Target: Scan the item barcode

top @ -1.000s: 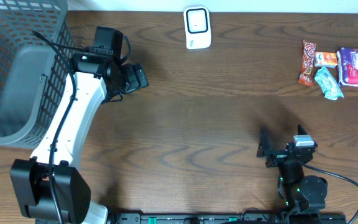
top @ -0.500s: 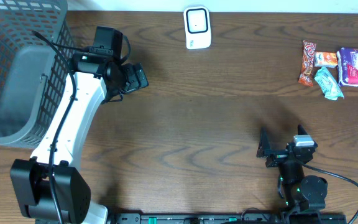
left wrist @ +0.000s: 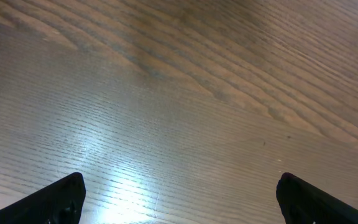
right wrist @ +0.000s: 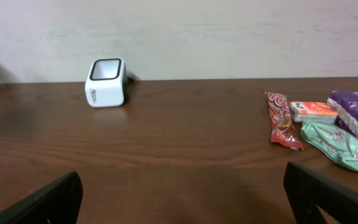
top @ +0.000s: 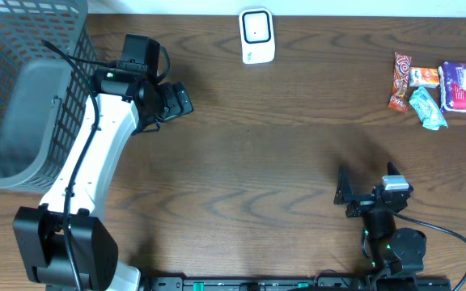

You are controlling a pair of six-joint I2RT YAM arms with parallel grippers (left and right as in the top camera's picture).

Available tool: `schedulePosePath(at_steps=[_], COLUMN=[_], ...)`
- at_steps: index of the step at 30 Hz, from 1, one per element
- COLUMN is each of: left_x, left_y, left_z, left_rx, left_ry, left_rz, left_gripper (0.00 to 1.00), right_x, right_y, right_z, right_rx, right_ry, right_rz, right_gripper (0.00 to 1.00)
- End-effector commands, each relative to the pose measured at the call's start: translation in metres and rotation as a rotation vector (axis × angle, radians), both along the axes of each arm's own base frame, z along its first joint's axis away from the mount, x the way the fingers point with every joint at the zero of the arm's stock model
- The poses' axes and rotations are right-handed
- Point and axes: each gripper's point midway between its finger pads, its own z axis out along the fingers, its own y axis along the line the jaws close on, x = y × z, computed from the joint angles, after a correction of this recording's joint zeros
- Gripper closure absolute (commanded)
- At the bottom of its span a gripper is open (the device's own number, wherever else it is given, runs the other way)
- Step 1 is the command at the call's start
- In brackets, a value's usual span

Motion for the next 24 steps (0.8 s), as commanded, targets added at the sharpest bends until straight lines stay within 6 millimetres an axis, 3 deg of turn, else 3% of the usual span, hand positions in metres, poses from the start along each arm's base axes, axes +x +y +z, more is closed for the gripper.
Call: schedulePosePath(at_steps=[1, 24], left_x=[0.0018, 0.0019], left_y=[0.0022, 0.0022], left_z=[0.0024, 0.0025], left_rx=[0.010, 0.010], left_ry=[-0.007, -0.008], left_rz=[0.006, 0.006], left_gripper=[0.02, 0.02], right_x=[-0.0002, -0.0002], right_y=[0.0007, 0.0007], right_z=[-0.0005, -0.0004], right_rx=[0.006, 0.006], right_ry=[-0.001, -0.002], right_rz=[0.002, 0.002], right_gripper=[0.01, 0.01])
